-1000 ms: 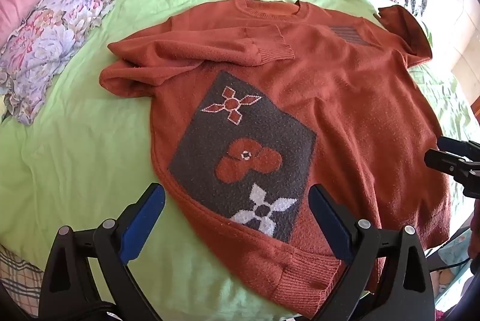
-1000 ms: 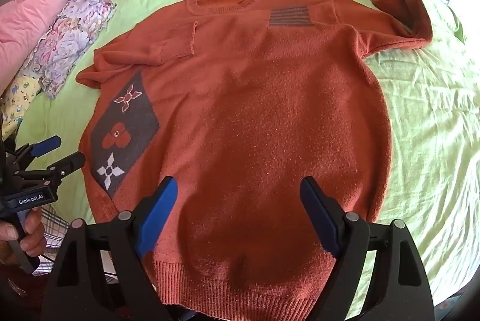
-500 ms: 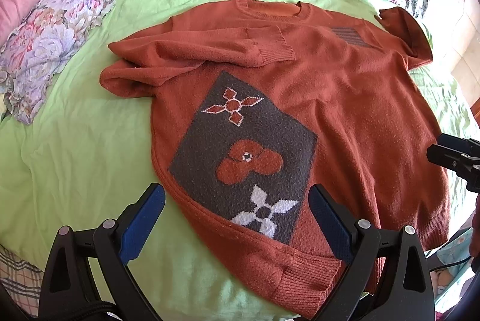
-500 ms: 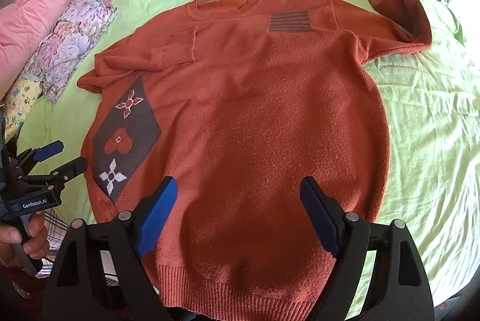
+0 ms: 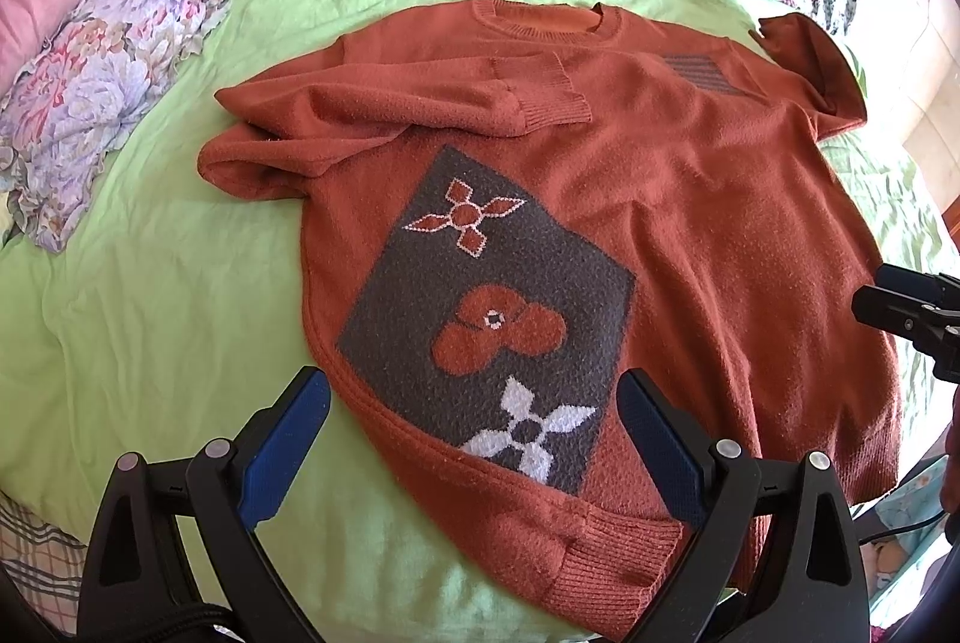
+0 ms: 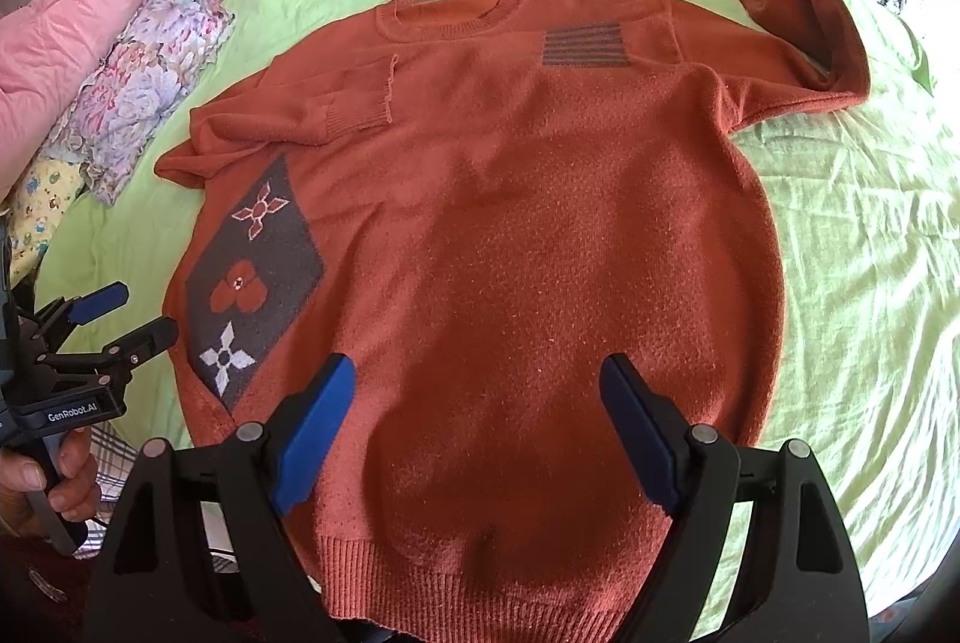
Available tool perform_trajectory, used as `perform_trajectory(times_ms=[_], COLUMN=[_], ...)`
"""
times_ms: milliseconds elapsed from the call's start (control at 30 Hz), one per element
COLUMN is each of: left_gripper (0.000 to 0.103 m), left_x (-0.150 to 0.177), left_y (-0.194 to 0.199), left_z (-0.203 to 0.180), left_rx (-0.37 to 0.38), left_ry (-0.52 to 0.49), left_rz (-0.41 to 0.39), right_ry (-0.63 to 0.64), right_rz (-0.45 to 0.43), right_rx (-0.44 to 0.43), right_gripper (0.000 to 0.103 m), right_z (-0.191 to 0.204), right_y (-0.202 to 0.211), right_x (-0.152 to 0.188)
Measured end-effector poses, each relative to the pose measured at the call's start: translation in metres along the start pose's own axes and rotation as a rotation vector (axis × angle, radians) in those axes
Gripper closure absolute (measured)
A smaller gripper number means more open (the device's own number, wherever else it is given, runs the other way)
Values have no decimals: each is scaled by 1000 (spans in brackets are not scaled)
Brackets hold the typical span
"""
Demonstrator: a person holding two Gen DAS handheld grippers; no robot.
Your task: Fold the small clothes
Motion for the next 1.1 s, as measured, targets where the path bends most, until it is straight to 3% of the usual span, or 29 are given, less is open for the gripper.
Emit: perform_trajectory(times_ms=[533, 667, 1033, 1100], left_gripper=[6, 6, 6, 6], left_x=[-9, -16, -69, -83], left_y=[-6, -10, -23, -26], left_z=[-5, -7, -10, -10], left_rx=[28, 28, 68, 75], left_ry=[14, 11, 55, 64], left_rz=[-16, -23, -23, -24], right_ry=[-16, -13, -105, -157], right_rz=[19, -11, -113, -139], right_rx=[-21, 3, 96, 56], right_gripper=[19, 19, 19, 19], right_z=[1, -6, -89, -108], right_y=[-1, 0, 21, 26], right_x=[-10, -18, -72, -86])
Point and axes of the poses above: each gripper's, at about its wrist camera, not at the fingertips, and y roughly against the way its jaws point, z to its left, x to its underside, the point moved 10 cm from there along -y, roughly the way its jaws point, and after that the axes turned 5 degrees about z, right-handed, at the moved point
